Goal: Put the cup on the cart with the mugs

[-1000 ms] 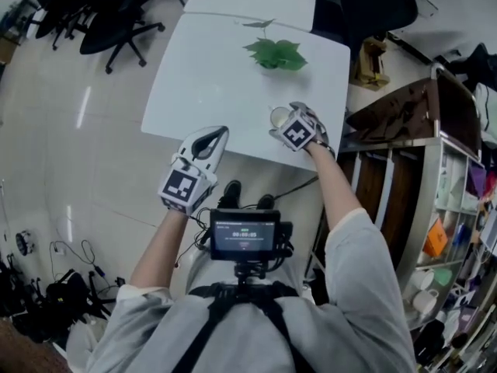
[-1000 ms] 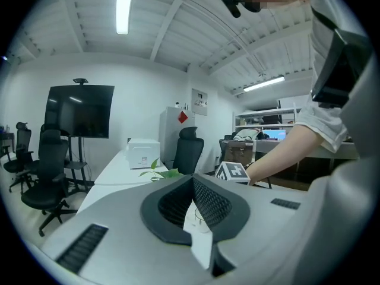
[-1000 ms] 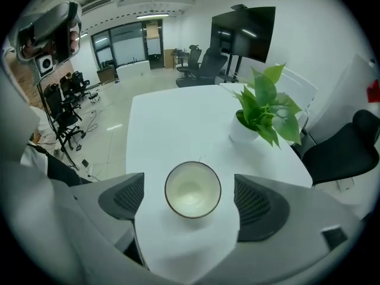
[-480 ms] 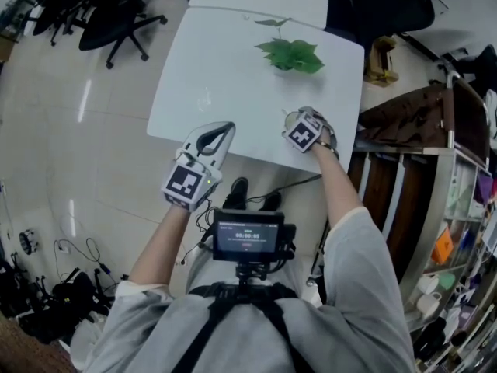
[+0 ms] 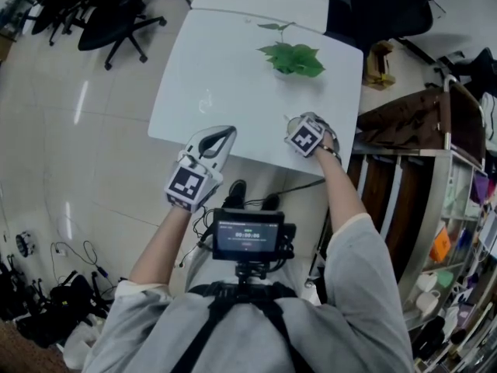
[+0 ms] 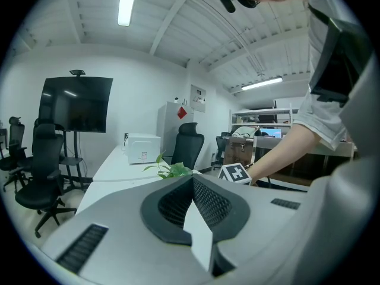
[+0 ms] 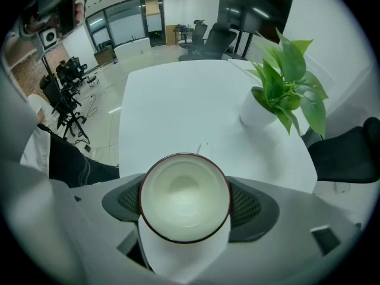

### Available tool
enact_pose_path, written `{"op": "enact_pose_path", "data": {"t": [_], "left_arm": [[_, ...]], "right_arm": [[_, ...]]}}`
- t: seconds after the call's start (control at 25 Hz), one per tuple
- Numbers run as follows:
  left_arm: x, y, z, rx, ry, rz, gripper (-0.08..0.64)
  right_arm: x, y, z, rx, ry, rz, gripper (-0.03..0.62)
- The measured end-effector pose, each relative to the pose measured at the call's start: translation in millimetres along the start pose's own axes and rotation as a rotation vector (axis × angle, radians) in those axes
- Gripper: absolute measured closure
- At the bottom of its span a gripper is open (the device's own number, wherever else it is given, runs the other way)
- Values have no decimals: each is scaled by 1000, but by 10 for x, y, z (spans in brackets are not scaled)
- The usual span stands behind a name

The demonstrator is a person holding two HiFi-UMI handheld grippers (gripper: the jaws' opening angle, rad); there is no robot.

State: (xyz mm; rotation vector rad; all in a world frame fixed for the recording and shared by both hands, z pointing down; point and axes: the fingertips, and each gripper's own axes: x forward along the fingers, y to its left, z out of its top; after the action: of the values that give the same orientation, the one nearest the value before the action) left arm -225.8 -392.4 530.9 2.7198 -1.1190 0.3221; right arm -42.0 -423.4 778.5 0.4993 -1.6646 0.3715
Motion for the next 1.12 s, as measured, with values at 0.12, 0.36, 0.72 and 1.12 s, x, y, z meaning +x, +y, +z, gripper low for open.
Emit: {"op": "enact_pose_path", "data": {"t": [0.12, 0.36, 0.72, 1.12], "left_arm": [[-5, -46, 38, -15, 7, -6, 557], [101, -241, 157, 5, -14, -81, 557], [409, -727, 363, 87, -47, -287, 557], [981, -1968, 627, 161, -58, -597, 557]], "right_arm": [[-181, 34, 17, 33, -33, 17, 181], [-716, 96, -4, 69, -100, 13, 181], [-1624, 87, -303, 130, -184, -133, 181], [-2769, 113, -1416, 370, -259, -417, 181]]}}
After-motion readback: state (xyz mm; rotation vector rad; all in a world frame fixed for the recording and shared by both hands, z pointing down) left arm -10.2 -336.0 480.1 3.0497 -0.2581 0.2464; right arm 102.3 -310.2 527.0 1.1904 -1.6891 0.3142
